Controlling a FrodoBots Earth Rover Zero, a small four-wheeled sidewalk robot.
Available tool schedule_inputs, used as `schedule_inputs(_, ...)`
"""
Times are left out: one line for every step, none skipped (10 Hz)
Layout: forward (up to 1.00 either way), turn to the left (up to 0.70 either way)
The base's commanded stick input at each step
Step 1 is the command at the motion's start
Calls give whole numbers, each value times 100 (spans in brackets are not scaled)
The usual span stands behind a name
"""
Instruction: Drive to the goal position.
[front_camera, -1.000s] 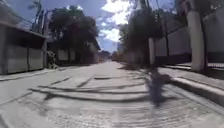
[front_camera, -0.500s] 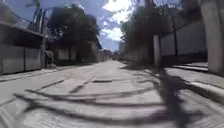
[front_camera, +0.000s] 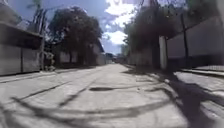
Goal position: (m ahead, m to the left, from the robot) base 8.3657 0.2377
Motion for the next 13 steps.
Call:
schedule_inputs(100,0)
schedule_inputs(100,0)
schedule_inputs(100,0)
schedule_inputs(100,0)
schedule_inputs(100,0)
schedule_inputs(100,0)
schedule_inputs(100,0)
schedule_inputs(100,0)
schedule_inputs(100,0)
schedule_inputs(100,0)
schedule_inputs(100,0)
schedule_inputs(100,0)
schedule_inputs(100,0)
